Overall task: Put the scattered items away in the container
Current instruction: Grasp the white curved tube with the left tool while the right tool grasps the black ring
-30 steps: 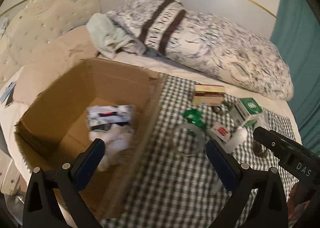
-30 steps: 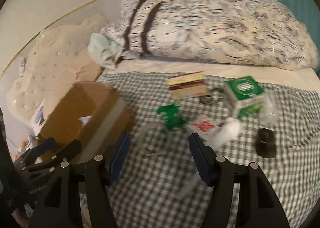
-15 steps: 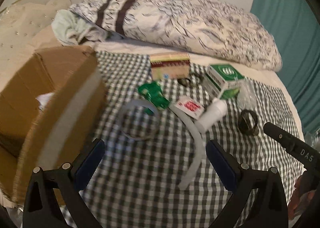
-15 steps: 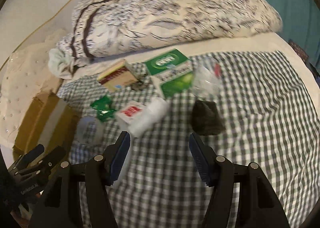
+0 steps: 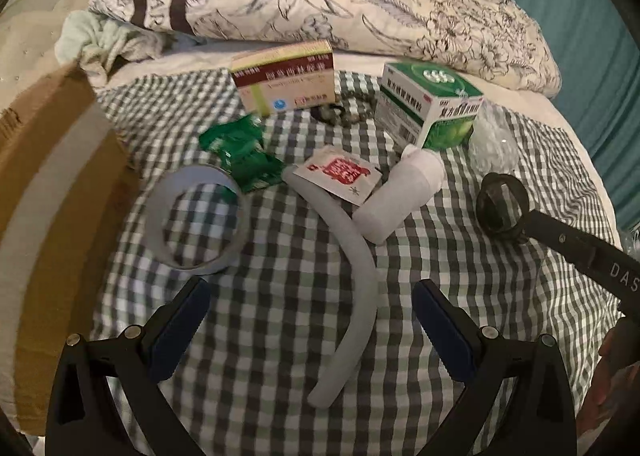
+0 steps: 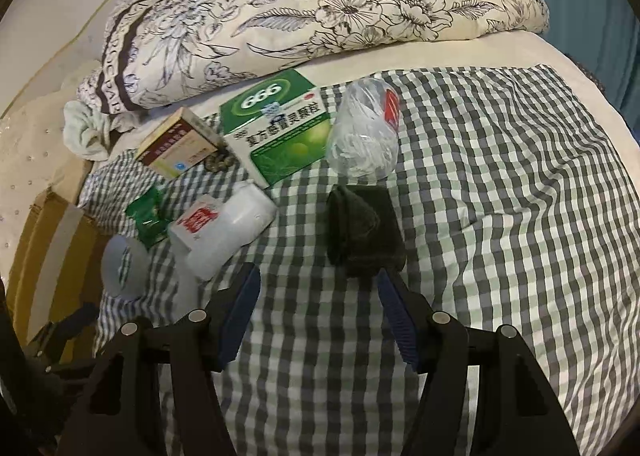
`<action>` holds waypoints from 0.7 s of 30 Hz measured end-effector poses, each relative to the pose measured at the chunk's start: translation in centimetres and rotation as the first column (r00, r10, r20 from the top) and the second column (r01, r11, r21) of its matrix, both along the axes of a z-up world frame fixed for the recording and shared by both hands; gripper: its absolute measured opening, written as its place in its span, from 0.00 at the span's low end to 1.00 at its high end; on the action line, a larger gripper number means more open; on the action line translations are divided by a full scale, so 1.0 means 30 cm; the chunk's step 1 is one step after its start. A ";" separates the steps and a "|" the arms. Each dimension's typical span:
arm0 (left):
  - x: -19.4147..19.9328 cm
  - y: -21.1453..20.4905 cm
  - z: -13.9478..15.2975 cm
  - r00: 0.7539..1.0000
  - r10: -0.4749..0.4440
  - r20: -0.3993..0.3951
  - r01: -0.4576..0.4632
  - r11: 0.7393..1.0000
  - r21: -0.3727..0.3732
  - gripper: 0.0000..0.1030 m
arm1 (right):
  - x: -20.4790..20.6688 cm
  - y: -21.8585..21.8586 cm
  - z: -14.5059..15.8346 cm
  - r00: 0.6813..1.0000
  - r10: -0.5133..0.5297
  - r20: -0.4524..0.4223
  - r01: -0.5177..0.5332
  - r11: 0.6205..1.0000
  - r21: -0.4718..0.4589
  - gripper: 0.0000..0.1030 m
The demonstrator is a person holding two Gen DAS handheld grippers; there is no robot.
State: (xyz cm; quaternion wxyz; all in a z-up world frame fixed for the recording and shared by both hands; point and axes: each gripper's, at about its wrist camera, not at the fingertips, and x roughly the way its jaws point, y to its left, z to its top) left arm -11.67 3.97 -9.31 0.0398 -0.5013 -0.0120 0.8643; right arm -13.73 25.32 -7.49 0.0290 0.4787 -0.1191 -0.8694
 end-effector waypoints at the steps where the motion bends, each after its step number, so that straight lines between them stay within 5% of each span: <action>1: -0.008 0.006 -0.014 1.000 -0.002 0.008 0.002 1.000 0.002 1.00 | -0.012 0.003 -0.008 1.000 -0.001 0.003 0.001 1.000 0.004 0.59; 16: -0.063 0.066 -0.177 0.997 -0.050 0.055 0.050 0.999 0.007 0.99 | -0.164 0.040 -0.124 0.998 -0.039 0.040 0.035 0.995 0.091 0.63; 18: -0.055 0.065 -0.172 0.998 -0.061 0.034 0.061 0.998 0.008 0.87 | -0.180 0.048 -0.142 0.998 -0.050 0.050 0.044 0.993 0.108 0.64; 20: -0.051 0.061 -0.162 0.996 -0.089 0.012 0.089 0.996 0.019 0.59 | -0.198 0.059 -0.170 0.995 -0.061 0.076 0.053 0.993 0.105 0.64; 21: -0.048 0.062 -0.157 0.995 -0.101 0.006 0.101 0.995 0.019 0.52 | -0.207 0.067 -0.187 0.993 -0.068 0.095 0.059 0.994 0.096 0.64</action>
